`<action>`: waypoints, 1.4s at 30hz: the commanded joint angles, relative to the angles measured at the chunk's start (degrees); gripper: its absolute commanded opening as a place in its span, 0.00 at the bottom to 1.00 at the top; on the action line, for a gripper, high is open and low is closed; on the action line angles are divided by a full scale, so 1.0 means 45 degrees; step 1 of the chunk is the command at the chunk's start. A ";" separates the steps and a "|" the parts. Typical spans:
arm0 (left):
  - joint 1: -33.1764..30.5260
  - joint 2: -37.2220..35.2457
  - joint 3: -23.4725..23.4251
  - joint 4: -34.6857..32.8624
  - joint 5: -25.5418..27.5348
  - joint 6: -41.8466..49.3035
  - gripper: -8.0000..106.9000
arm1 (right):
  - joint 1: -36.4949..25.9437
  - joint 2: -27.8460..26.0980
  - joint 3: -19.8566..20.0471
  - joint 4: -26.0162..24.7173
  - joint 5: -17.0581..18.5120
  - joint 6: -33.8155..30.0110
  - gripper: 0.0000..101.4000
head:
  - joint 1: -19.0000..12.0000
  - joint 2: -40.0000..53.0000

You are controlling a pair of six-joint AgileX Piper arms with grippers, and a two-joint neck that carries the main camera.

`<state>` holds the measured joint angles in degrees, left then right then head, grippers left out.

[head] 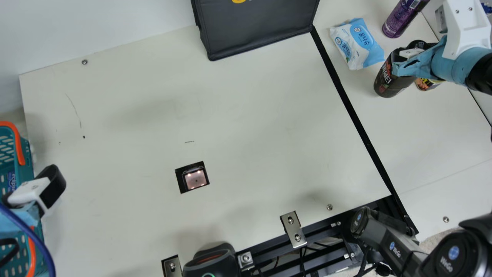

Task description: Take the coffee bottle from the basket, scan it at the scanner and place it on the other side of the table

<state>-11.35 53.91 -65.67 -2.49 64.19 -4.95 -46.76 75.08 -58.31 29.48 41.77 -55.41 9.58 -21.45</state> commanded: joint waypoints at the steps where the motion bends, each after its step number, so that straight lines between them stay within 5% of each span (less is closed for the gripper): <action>1: 0.0000 0.0000 0.0000 0.0000 0.0000 0.0000 0.85 | -0.0037 0.0251 0.0007 0.0241 -0.0052 -0.0578 0.00 | -0.0369 -0.0030; 8: 0.0000 0.0000 0.0000 0.0000 0.0000 0.0000 0.85 | -0.0061 0.1056 -0.0039 0.0900 -0.0459 -0.1573 0.00 | -0.0369 -0.0030; 36: 0.0000 0.0000 0.0000 0.0000 0.0000 0.0000 0.85 | 0.0409 0.1565 -0.0300 0.0397 -0.1086 -0.1268 0.92 | -0.0369 -0.0030; 42: 0.0000 0.0000 0.0000 0.0000 0.0000 0.0000 0.85 | 0.0862 0.0802 -0.0188 -0.1013 -0.1630 -0.0734 0.94 | -0.0369 -0.0030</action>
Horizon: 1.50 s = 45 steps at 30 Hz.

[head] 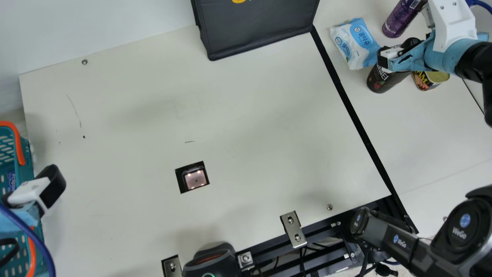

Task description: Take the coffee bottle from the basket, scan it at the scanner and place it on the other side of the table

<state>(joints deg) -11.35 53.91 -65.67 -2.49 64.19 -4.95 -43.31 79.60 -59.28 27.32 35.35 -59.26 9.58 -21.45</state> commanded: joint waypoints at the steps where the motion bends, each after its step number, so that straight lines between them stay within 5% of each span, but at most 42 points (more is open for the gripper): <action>1: 0.0000 0.0000 0.0000 0.0000 0.0000 0.0000 0.85 | 0.0215 -0.0372 0.0043 -0.0852 -0.0289 0.0266 0.94 | -0.0369 -0.0030; 12: 0.0000 0.0000 0.0000 0.0000 0.0000 0.0000 0.85 | 0.2163 -0.2238 -0.0137 -0.4661 -0.0207 0.3250 0.94 | -0.0369 -0.0030; 24: 0.0000 0.0000 0.0000 0.0000 0.0000 0.0000 0.85 | 0.5356 -0.3850 -0.1251 -0.7618 0.2450 0.8324 0.94 | -0.0369 -0.0030; 25: 0.0000 0.0000 0.0000 0.0000 0.0000 0.0000 0.85 | 0.5676 -0.4002 -0.1343 -0.7715 0.2723 0.8684 0.94 | -0.0369 -0.0030; 26: 0.0000 0.0000 0.0000 0.0000 0.0000 0.0000 0.85 | 0.4960 -0.3850 -0.1255 -0.7455 0.2174 0.7382 0.94 | -0.0369 -0.0030; 45: 0.2150 -0.2394 -0.0712 0.0224 0.1228 0.1100 0.85 | 0.8823 -0.7260 -0.2107 -0.6570 0.6464 1.2077 0.94 | -0.0369 0.4415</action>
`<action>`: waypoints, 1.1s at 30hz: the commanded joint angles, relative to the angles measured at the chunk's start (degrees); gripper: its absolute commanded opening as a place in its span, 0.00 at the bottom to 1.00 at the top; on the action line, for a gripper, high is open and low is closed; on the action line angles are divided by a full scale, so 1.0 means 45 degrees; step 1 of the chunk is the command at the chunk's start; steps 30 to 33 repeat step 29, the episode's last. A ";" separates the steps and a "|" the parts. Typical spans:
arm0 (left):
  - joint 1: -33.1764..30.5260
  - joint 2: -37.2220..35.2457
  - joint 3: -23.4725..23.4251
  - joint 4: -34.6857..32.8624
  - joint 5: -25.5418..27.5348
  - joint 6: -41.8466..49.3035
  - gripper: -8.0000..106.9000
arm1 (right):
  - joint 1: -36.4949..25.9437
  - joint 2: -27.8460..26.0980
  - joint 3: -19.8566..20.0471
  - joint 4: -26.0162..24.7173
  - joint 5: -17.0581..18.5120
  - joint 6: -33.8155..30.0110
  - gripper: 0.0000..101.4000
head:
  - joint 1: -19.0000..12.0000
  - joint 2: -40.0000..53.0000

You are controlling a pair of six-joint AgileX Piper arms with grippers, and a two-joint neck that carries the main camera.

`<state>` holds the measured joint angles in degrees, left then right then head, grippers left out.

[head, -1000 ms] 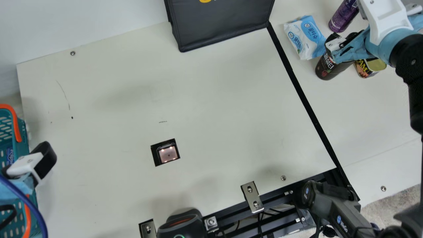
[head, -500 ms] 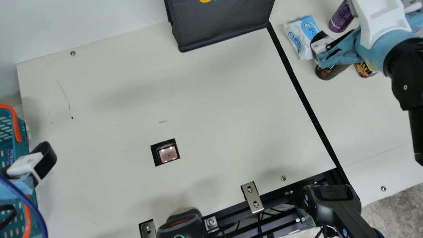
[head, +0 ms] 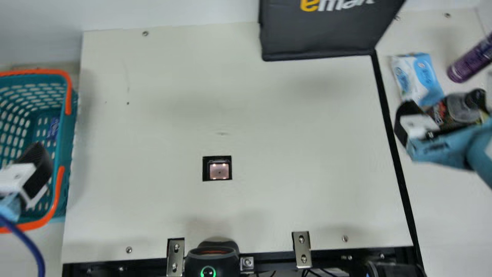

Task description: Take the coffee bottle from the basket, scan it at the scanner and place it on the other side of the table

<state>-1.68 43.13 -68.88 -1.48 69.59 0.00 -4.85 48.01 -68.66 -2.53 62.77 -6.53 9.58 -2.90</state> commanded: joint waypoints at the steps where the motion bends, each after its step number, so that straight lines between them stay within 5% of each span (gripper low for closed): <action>1: 0.0000 0.0000 0.0000 0.0000 0.0000 0.0000 0.85 | 0.0461 -0.0428 -0.0066 0.0125 0.0592 0.0575 0.94 | -0.0369 0.0293; 5: 0.0000 0.0000 0.0000 0.0000 0.0036 0.0000 0.85 | 0.1213 -0.1186 -0.0243 0.0380 0.1483 0.1440 0.94 | -0.0369 0.0293; 33: 0.0000 0.0000 0.0000 0.0000 0.0038 0.0000 0.85 | 0.1233 -0.1266 -0.0264 0.0459 0.1589 0.1452 0.94 | -0.0369 0.0293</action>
